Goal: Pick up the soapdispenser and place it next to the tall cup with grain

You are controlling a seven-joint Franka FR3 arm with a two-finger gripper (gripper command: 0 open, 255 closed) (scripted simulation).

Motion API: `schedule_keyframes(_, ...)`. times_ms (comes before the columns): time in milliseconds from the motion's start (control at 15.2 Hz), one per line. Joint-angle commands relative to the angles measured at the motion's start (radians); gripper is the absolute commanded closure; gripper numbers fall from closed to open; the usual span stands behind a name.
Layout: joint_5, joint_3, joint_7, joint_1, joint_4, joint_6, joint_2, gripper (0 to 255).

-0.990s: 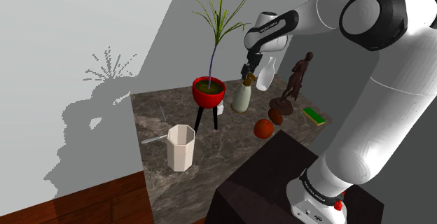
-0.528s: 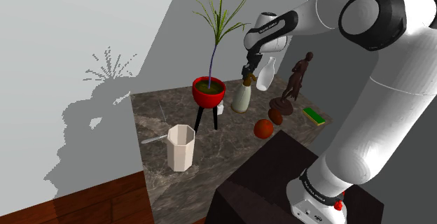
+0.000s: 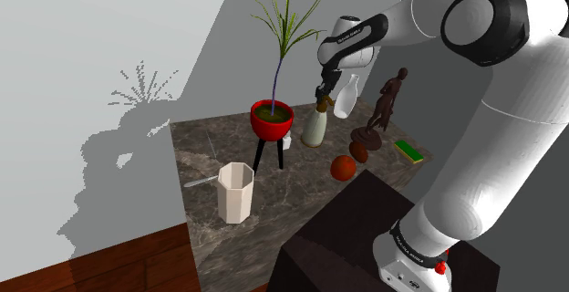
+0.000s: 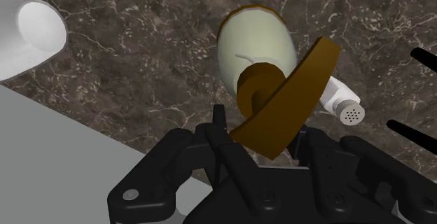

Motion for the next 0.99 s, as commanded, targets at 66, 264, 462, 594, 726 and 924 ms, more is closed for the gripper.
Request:
schedule_keyframes(66, -0.003, -0.001, 0.002, 0.001, 0.004, -0.012, -0.008, 255)
schedule_keyframes(264, -0.011, -0.003, 0.006, 0.003, 0.019, -0.049, -0.031, 255)
schedule_keyframes(462, -0.019, -0.005, 0.01, 0.005, 0.035, -0.086, -0.052, 255)
schedule_keyframes(594, -0.023, -0.005, 0.012, 0.006, 0.047, -0.111, -0.066, 255)
schedule_keyframes(726, -0.028, -0.006, 0.014, 0.007, 0.06, -0.136, -0.078, 255)
schedule_keyframes(924, -0.033, -0.006, 0.016, 0.008, 0.081, -0.173, -0.096, 255)
